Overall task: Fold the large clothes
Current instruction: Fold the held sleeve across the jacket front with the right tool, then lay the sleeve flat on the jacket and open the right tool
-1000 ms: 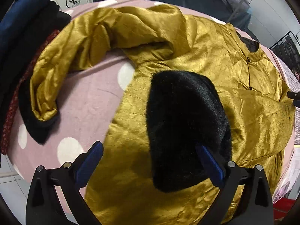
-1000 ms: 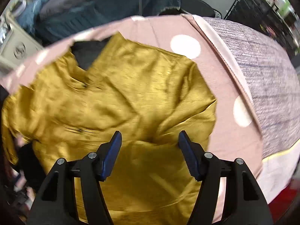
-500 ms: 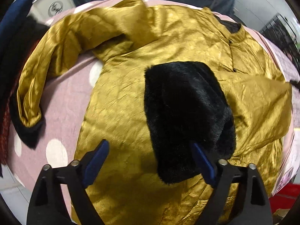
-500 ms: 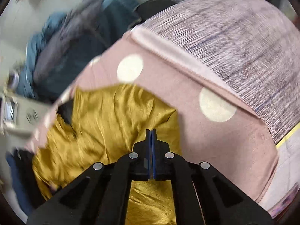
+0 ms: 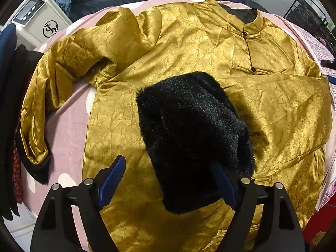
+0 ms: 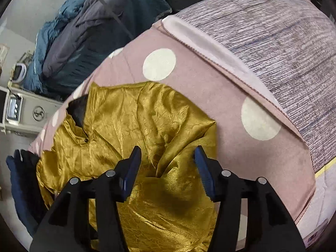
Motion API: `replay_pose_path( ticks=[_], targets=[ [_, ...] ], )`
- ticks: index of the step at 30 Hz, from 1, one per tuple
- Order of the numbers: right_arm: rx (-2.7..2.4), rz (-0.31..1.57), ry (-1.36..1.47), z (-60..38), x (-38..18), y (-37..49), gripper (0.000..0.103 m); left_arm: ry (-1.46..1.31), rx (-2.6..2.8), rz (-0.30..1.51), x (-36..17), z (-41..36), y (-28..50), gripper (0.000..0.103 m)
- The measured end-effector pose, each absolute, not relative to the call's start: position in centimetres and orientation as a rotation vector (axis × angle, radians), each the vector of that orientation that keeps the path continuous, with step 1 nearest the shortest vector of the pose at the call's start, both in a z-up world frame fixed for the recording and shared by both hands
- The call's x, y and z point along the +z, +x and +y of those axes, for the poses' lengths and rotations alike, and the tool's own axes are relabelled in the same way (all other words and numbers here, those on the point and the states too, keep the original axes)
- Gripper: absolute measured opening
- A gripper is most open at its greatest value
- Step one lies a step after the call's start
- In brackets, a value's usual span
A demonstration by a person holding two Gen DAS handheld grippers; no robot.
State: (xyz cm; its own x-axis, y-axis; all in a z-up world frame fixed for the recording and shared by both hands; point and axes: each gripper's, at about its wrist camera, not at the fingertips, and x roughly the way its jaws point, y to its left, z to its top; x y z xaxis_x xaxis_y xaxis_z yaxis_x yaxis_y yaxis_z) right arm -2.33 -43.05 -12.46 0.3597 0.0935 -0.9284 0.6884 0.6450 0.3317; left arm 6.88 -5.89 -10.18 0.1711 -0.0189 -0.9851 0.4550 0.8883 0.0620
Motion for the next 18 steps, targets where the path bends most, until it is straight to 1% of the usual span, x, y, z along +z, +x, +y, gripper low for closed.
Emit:
replay_pose_path(
  ticks=[1, 2, 3, 5, 10, 12, 13, 14, 16, 18],
  targets=[
    [-0.463, 1.235, 0.741, -42.2, -13.3, -1.4, 0.051, 0.381, -0.346, 1.365, -10.1, -5.6, 6.8, 0.079],
    [-0.493, 1.305, 0.671, -41.8, -14.1, -0.8, 0.027, 0.379, -0.346, 1.364, -10.0, -5.5, 6.7, 0.079],
    [-0.507, 1.337, 0.639, -41.7, -14.8, -0.6, 0.017, 0.378, -0.346, 1.364, -10.0, -5.4, 6.7, 0.079],
    [-0.512, 1.292, 0.672, -42.3, -15.0, -0.8, 0.011, 0.378, -0.340, 1.366, -10.1, -5.0, 6.6, 0.079],
    [-0.660, 1.200, 0.800, -45.6, -14.9, -3.5, 0.009, 0.402, -0.336, 1.386, -11.1, -4.9, 6.4, 0.079],
    [-0.657, 1.192, 0.894, -46.5, -15.6, -4.7, 0.014, 0.426, -0.324, 1.400, -11.8, -5.1, 6.2, 0.079],
    [-0.633, 1.175, 0.948, -46.6, -15.6, -5.3, 0.023, 0.434, -0.317, 1.405, -12.1, -5.2, 6.2, 0.079],
    [-0.631, 1.165, 0.956, -46.5, -15.1, -5.8, 0.039, 0.436, -0.315, 1.404, -12.1, -5.2, 6.2, 0.079],
    [-0.655, 1.118, 0.894, -45.8, -13.1, -7.0, 0.059, 0.431, -0.312, 1.391, -11.9, -5.1, 6.2, 0.079],
    [-0.642, 1.060, 0.779, -43.9, -10.4, -8.2, 0.061, 0.424, -0.303, 1.362, -11.2, -4.9, 6.3, 0.079]
  ],
)
